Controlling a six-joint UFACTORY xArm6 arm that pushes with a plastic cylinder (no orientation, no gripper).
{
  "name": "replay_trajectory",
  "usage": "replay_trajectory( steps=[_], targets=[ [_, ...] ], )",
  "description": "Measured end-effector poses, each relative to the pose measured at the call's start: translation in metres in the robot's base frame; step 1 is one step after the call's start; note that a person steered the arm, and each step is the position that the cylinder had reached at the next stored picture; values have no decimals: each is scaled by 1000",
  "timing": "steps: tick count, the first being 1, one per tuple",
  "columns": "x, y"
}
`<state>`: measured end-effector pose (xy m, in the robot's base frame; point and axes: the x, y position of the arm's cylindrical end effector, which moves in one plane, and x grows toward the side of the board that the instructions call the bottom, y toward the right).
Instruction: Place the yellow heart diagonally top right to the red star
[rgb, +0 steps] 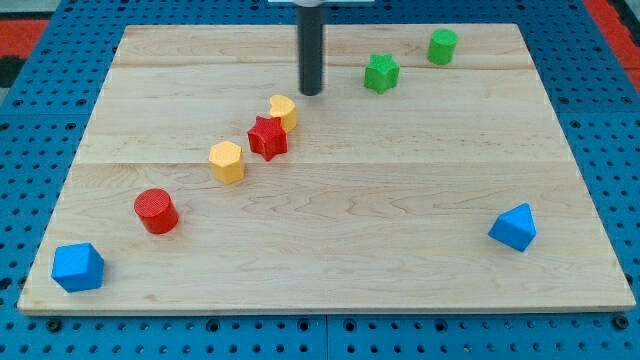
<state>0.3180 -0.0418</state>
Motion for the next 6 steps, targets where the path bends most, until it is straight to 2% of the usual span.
replay_trajectory(
  steps=[1,2,3,6],
  targets=[
    [0,-73],
    [33,-90],
    [50,-80],
    [49,-15]
  ],
)
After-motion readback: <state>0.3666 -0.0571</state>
